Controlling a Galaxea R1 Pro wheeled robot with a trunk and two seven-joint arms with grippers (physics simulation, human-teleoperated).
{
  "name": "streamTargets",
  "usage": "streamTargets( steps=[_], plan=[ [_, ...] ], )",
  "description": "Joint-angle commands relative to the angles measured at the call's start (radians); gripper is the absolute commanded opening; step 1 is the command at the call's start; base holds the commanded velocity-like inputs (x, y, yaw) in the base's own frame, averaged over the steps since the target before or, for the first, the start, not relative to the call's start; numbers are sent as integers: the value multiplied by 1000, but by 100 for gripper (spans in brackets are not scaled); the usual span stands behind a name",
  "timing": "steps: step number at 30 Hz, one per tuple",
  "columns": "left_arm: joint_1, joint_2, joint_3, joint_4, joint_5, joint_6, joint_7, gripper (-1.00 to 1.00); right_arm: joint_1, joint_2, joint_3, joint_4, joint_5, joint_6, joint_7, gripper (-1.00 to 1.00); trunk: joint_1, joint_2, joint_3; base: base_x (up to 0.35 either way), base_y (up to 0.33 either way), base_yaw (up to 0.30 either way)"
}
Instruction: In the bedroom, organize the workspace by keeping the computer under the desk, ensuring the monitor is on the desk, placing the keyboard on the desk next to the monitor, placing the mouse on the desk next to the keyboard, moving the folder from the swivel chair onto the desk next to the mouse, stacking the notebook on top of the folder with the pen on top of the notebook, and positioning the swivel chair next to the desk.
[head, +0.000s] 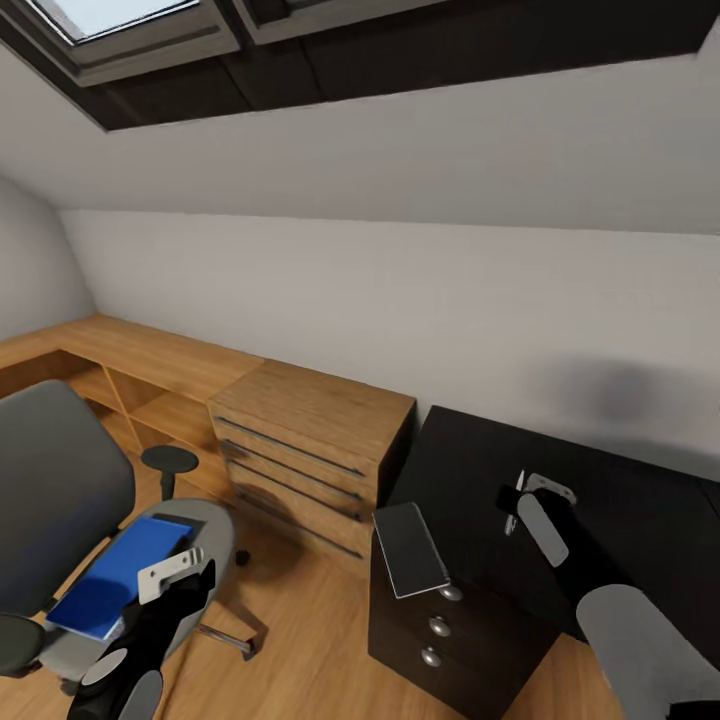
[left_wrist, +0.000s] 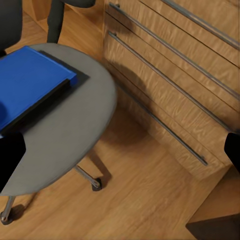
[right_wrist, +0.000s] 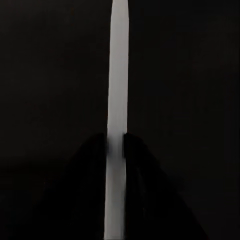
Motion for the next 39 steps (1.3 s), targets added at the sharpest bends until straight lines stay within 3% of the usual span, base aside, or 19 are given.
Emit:
streamTargets(
  steps=[1, 4, 8, 11, 16, 39],
  plan=[
    [-1, 1, -5, -2, 9, 2, 9, 100, -26, -4, 5, 57, -10, -7, 7, -100, 0, -1, -1, 4, -11, 0],
    [-1, 1, -11, -2, 9, 2, 9, 100, -69, -6, 5, 157, -9, -43, 19, -100, 0, -1, -1, 2, -6, 0],
    [-1, -2, -22, -2, 9, 3, 9, 100, -139, -7, 8, 340, 1, -166, 76, -100, 0, -1, -1, 0, -1, 0],
    [-1, -37, -24, -2, 9, 2, 11, 100, -171, -7, 9, 432, 37, -220, 126, -100, 0, -1, -1, 0, 0, 0],
    [-1, -69, -25, -2, 9, 2, 17, 100, -184, -6, 8, 467, 64, -239, 143, -100, 8, -15, -7, 0, 0, 0],
    [-1, -74, -22, -2, 9, 4, 20, 100, -186, -1, 8, 476, 66, -207, 142, -100, 96, -176, -80, 0, 0, 0]
  ],
)
